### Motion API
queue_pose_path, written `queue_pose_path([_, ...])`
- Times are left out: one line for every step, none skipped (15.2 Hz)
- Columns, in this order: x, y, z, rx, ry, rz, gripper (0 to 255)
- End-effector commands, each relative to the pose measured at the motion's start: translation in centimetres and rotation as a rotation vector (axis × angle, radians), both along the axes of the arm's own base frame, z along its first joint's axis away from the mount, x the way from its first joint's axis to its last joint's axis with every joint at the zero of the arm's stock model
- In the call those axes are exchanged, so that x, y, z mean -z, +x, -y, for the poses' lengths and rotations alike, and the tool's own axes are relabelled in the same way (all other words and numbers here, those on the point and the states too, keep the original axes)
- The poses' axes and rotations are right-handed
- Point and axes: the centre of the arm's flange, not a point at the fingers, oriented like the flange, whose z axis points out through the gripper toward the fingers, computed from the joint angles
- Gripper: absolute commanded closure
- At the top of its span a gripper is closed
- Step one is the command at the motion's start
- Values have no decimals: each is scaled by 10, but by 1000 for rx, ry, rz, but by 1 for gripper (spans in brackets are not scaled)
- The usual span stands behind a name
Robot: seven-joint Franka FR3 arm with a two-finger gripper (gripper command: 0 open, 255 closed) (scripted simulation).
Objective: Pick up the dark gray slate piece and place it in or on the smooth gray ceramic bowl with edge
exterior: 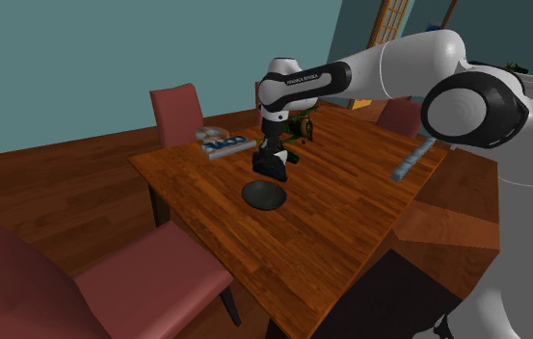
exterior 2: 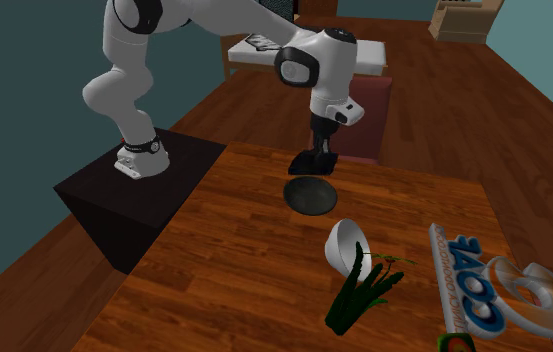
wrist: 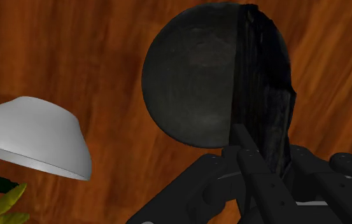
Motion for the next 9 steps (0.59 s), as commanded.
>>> queue_pose_path([10,0,-2,1,0,0,255])
queue_pose_path([16,0,-2,1,0,0,255])
queue_pose_path([21,0,-2,1,0,0,255])
queue_pose_path([26,0,-2,1,0,0,255])
queue_pose_path([31,0,-2,1,0,0,255])
queue_pose_path([37,0,-2,1,0,0,255])
queue_pose_path([42,0,-2,1,0,0,255])
queue_pose_path([47,0,-2,1,0,0,255])
queue_pose_path([53,0,-2,1,0,0,255])
